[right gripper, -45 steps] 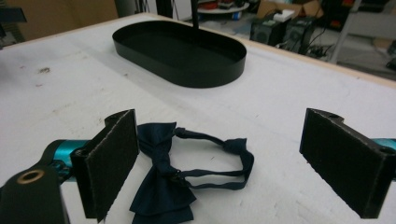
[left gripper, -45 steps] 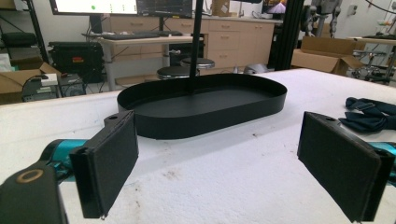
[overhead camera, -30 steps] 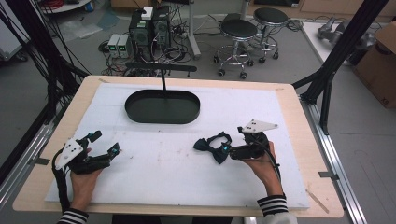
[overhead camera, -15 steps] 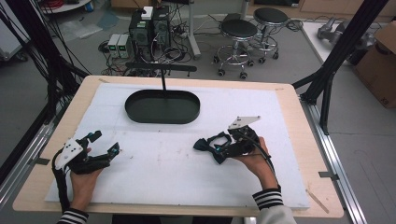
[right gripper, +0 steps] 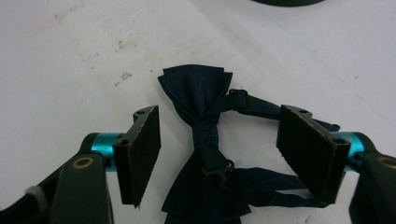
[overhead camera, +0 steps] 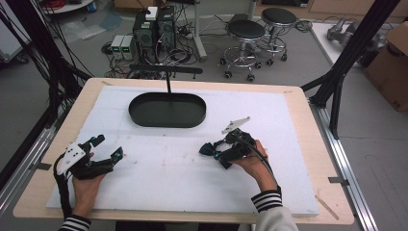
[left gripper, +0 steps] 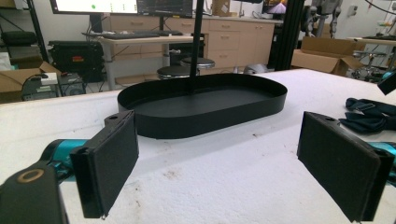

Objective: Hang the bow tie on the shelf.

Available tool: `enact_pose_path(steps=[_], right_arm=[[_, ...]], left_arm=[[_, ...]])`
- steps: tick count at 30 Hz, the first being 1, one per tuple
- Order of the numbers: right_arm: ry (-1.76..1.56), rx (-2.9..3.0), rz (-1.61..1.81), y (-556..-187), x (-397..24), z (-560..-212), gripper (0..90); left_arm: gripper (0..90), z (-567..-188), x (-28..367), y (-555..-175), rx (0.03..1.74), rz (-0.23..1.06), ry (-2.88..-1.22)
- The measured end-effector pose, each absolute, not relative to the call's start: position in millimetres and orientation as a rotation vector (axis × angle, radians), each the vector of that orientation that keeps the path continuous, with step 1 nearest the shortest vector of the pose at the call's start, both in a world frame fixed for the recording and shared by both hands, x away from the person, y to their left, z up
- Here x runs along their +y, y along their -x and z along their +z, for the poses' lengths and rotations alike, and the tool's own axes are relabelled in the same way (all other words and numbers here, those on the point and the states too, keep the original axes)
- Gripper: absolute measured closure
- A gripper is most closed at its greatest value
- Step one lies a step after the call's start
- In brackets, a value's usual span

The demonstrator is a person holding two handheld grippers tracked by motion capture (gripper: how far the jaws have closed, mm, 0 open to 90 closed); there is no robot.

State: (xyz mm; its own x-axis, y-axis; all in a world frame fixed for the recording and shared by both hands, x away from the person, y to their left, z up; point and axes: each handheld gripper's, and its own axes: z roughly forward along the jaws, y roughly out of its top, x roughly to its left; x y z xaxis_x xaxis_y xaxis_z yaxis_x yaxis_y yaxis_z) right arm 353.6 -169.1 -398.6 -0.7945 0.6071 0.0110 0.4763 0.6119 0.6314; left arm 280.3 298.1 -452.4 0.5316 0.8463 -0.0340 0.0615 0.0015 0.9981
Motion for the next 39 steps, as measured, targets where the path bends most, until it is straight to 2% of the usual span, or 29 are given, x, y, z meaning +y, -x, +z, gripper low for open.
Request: enact_pose_path(steps=[5,9,10,33,35,39], right_arm=[[-0.899,2.65,0.907,-354,-164,-402,31.5],[-0.873,2.67,0.848,-353,-159,-407,37.0],[-0.874,2.681,0.818,-353,-157,-410,41.4],[-0.846,2.744,0.712,-356,-149,-421,64.7],[-0.861,2.741,0.706,-356,-149,-420,70.4],[-0.878,2.737,0.71,-357,-150,-420,71.5]], left_arm=[[13.1,-452,298,-280,0.836,0.742,-1.449],[13.1,-452,298,-280,0.835,0.744,-1.452],[13.1,-452,298,-280,0.835,0.744,-1.452],[13.1,-452,298,-280,0.836,0.742,-1.451],[13.1,-452,298,-280,0.835,0.744,-1.45],[13.1,-452,298,-280,0.836,0.742,-1.45]])
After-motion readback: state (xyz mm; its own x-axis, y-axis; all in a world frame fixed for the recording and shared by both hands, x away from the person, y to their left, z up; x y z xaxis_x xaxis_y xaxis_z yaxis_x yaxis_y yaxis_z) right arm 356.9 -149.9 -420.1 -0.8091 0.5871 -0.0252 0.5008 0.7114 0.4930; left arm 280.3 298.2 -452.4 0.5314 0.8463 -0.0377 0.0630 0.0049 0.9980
